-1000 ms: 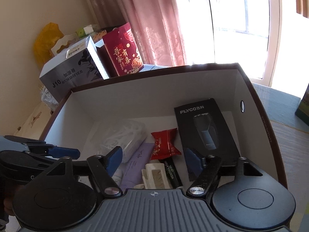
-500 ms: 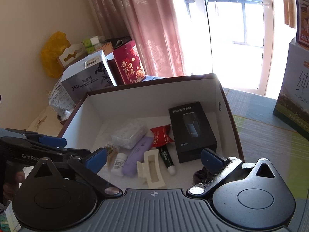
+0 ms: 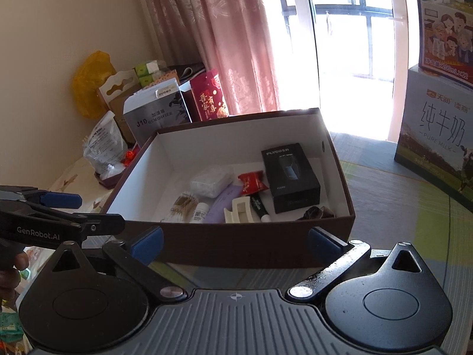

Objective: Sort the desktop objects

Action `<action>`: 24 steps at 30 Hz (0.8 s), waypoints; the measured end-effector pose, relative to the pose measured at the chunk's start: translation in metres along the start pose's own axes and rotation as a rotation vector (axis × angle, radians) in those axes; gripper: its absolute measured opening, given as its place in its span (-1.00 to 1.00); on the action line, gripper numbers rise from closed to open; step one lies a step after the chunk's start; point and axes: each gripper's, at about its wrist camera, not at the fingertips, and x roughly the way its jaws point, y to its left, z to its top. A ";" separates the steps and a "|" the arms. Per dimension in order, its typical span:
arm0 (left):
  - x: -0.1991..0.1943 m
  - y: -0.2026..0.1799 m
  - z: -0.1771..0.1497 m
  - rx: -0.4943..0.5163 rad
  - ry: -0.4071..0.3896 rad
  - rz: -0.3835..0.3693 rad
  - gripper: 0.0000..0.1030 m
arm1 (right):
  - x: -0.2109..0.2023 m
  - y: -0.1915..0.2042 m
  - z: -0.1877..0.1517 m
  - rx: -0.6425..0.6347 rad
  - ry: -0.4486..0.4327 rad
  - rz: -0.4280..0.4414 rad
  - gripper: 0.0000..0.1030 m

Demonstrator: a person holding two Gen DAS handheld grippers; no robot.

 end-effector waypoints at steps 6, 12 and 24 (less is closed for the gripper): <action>-0.028 -0.012 -0.020 -0.002 -0.017 0.015 0.97 | -0.028 0.006 -0.016 0.012 -0.019 -0.001 0.96; -0.056 -0.027 -0.041 0.003 -0.040 0.024 0.97 | -0.053 0.013 -0.032 -0.005 -0.031 -0.020 0.96; -0.100 -0.047 -0.081 -0.002 -0.053 0.052 0.97 | -0.095 0.029 -0.061 -0.022 -0.051 -0.012 0.96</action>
